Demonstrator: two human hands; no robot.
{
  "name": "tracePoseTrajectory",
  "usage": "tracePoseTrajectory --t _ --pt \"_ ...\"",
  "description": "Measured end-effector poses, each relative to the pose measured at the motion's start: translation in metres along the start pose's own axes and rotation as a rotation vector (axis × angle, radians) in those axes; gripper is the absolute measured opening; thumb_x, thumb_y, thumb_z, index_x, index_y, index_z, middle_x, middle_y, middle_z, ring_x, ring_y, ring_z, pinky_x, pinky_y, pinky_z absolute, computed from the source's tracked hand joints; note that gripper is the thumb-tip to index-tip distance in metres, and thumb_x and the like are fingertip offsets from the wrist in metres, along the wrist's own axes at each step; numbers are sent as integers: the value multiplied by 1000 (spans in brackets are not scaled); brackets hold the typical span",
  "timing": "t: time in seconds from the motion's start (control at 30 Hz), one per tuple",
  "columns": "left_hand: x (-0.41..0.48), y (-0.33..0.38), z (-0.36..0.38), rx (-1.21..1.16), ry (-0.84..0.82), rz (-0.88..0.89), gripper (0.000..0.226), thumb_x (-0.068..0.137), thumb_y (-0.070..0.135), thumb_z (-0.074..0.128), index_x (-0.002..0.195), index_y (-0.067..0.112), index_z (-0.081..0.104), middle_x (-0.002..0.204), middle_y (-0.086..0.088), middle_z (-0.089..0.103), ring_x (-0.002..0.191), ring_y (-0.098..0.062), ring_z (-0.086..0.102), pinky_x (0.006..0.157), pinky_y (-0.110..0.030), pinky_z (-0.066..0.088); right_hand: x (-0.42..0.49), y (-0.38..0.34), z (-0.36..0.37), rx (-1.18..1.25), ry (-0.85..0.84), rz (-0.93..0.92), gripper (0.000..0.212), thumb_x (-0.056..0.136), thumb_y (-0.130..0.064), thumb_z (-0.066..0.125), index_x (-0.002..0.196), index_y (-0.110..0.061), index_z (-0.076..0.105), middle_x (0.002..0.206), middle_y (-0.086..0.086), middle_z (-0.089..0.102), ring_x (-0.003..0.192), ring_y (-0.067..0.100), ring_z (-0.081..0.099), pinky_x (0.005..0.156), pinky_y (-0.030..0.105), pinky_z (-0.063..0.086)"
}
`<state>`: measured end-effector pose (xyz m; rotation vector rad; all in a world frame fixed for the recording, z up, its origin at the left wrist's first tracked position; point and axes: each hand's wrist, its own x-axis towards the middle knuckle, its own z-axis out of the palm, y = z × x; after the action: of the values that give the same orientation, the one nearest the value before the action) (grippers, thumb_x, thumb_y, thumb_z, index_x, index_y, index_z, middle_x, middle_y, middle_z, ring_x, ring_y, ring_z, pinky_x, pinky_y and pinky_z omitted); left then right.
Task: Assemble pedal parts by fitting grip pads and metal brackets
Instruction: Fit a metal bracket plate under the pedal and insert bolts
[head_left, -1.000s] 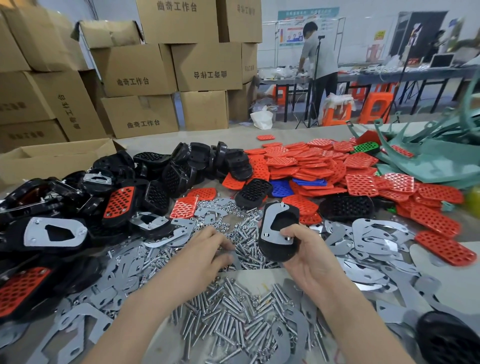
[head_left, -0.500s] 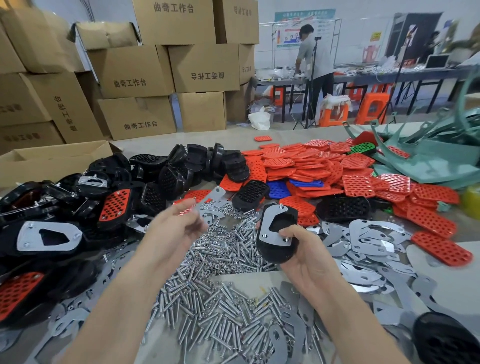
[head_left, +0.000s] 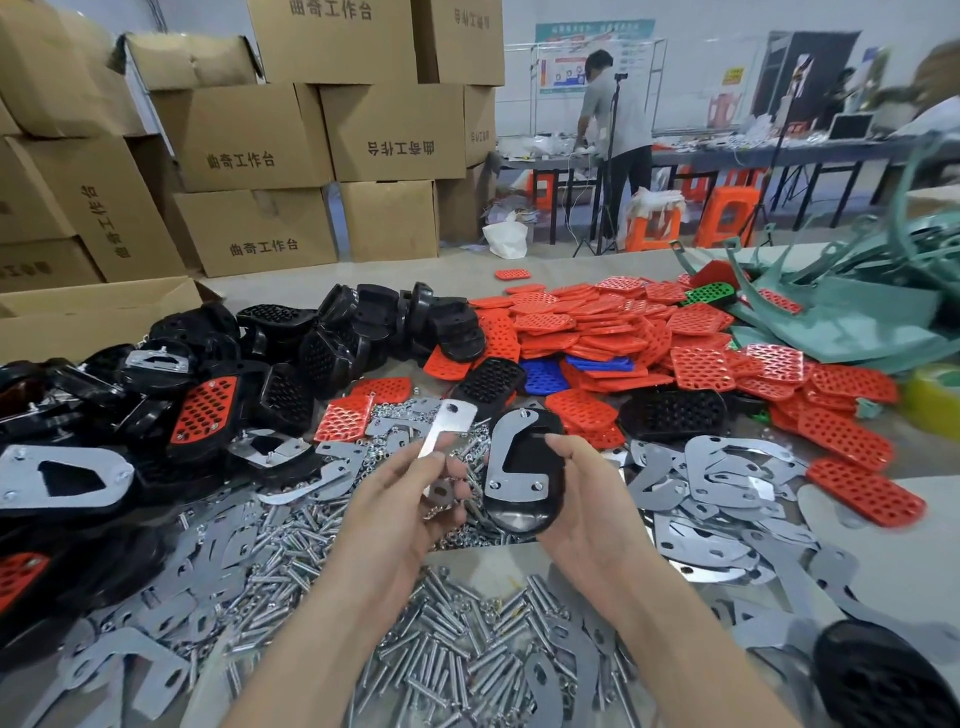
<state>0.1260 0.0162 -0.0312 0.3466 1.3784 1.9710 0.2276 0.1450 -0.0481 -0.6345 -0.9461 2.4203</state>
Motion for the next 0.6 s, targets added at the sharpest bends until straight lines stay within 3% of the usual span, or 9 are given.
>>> tracePoseTrajectory --t 0.1,0.2,0.3,0.4,0.5,0.6 --pt "0 0 2 -14 4 20 21 102 22 56 95 12 73 75 -3 59 73 -17 58 66 -30 57 -4 2 4 -33 -20 2 41 104 -24 44 135 -6 63 129 21 70 110 32 66 107 51 48" --pt "2 -2 -1 24 20 35 32 101 28 55 107 3 75 77 -2 60 83 -19 56 78 -34 52 -6 3 7 -47 -24 12 41 107 -26 43 136 -7 64 128 13 71 111 29 66 98 42 51" --pt "-1 -3 -2 75 -18 56 24 94 24 61 107 19 80 93 2 72 93 -12 65 91 -31 49 -8 3 10 -29 -18 36 43 107 -26 42 141 -6 61 120 9 68 109 26 62 94 37 47" --pt "-3 -4 0 196 -36 102 26 95 14 63 112 28 76 113 9 75 107 -2 68 101 -26 46 -8 3 12 -89 -11 38 40 107 -29 43 133 -9 67 122 12 75 102 24 72 87 35 56" --pt "-3 -7 1 356 -41 172 30 95 18 67 116 40 69 110 13 75 108 1 67 93 -19 45 -10 3 14 -132 -6 31 40 108 -28 41 133 -9 66 120 15 76 109 27 72 90 38 56" --pt "0 -9 0 332 8 191 33 91 18 72 114 40 63 98 11 75 100 2 69 84 -15 44 -10 3 16 -120 25 28 39 109 -25 41 134 -5 64 123 19 74 119 36 68 97 41 54"
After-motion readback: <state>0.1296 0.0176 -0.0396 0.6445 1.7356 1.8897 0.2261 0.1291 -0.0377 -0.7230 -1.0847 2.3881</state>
